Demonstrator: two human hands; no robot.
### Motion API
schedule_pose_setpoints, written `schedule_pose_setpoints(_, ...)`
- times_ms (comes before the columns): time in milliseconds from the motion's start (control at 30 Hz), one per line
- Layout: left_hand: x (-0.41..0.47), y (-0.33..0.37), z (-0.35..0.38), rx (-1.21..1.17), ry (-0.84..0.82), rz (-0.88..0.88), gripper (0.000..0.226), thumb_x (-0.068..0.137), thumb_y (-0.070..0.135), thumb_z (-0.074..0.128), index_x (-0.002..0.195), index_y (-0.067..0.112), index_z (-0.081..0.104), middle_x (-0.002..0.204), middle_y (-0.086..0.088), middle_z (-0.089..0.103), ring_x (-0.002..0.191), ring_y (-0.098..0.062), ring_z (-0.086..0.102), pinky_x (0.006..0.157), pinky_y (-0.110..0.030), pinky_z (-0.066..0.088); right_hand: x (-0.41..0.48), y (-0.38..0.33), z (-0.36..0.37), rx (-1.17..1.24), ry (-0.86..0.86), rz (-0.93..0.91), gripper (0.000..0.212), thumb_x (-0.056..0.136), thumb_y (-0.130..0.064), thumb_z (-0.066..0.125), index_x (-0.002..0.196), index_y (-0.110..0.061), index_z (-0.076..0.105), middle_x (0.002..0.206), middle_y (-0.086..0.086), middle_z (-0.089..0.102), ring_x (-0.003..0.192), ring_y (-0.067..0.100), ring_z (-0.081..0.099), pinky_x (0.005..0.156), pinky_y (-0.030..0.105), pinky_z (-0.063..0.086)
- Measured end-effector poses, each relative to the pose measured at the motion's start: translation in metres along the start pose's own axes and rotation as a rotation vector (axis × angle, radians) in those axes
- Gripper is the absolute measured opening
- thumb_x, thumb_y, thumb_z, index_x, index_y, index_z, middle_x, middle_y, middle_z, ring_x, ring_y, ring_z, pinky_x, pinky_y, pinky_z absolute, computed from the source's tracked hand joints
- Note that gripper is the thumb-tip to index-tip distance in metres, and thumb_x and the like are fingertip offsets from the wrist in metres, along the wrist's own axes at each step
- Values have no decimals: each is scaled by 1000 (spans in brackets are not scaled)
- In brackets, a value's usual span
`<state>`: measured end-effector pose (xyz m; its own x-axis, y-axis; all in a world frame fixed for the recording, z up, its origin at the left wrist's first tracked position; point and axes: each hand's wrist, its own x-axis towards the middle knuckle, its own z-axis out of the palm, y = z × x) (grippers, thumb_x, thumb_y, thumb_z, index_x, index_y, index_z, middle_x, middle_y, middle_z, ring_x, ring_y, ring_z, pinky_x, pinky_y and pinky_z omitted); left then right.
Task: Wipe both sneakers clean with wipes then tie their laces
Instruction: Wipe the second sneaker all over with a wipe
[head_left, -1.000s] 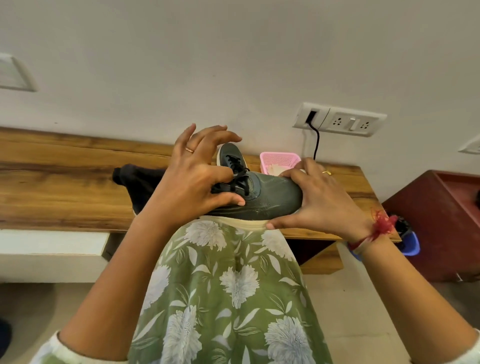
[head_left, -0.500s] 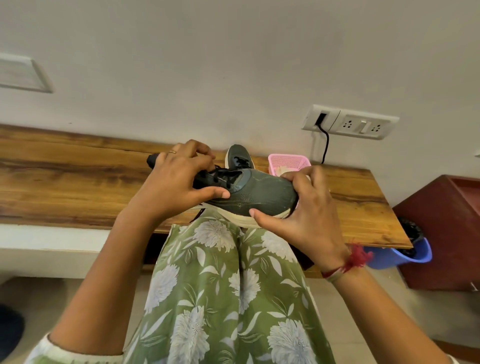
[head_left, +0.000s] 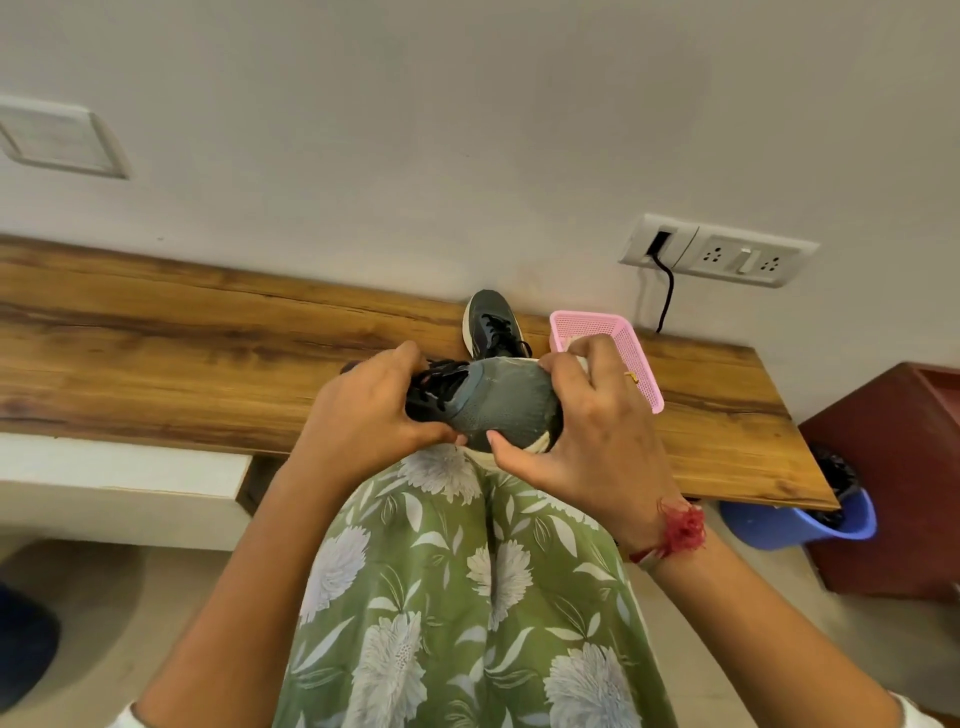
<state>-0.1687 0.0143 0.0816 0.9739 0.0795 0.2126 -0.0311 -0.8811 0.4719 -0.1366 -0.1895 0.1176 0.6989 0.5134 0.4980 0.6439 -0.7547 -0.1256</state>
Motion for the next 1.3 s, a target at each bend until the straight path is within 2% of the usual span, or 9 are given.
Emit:
schedule_pose_setpoints(233,-3,16,2,-163,-57,-32,54,75,23,77,117,25,43,105,7,60,86,-15,57,68,-30,40,2,-3,4,-27,-15,8,60,65,-56,69,96,-5,60,99,9,50,82,21,52,62,28,48)
schedule_pose_setpoints(467,-14,36,10,61,87,-240,37,83,29,69,110,28,44,106,3,57,91,-26,60,65,-32,37,1,-7,3,-54,-13,2,62,66,-56,66,99,-4,60,101,12,51,80,23,54,61,30,50)
schedule_pose_setpoints(600,-16,39,13,46,-24,-249,54,90,26,62,139,33,41,131,0,47,109,-27,58,81,-37,47,-1,-9,4,-68,-5,29,62,65,-57,66,98,-4,60,99,13,51,79,22,54,59,28,49)
schedule_pose_setpoints(733,-5,26,11,-305,-237,-282,53,85,18,63,136,24,47,127,-5,38,118,-26,44,102,-35,39,-5,-14,5,-87,-16,34,61,66,-58,64,95,-5,59,97,12,51,74,20,52,55,27,48)
schedule_pose_setpoints(833,-3,26,22,-425,-109,-318,52,71,36,56,120,20,58,115,-1,40,114,-20,30,95,-27,27,-7,-15,4,-90,-5,62,61,67,-59,65,94,-5,59,97,12,52,73,19,53,54,26,47)
schedule_pose_setpoints(967,-12,41,59,-630,377,-293,41,65,42,35,85,14,58,95,-3,46,94,-16,36,80,-25,21,-5,-25,0,-142,1,82,64,71,-66,58,93,-6,59,96,11,52,71,19,52,53,26,43)
schedule_pose_setpoints(1067,-7,47,77,-742,609,-246,26,74,34,33,73,14,50,84,5,45,98,8,39,90,-36,28,-6,-29,-3,-240,-17,114,67,71,-72,53,92,-8,59,95,9,52,74,20,51,53,27,41)
schedule_pose_setpoints(1167,9,46,79,-875,653,-253,38,86,43,37,61,18,52,78,21,54,101,16,43,96,-38,33,-10,-27,-6,-301,-49,143,70,69,-76,51,90,-10,59,93,7,51,78,20,50,57,28,41)
schedule_pose_setpoints(1300,25,28,90,-861,599,-186,35,88,40,46,60,20,47,70,4,49,87,-6,49,81,-28,36,-16,-26,-11,-265,-156,149,76,67,-86,39,89,-15,58,93,2,48,82,19,48,65,31,42)
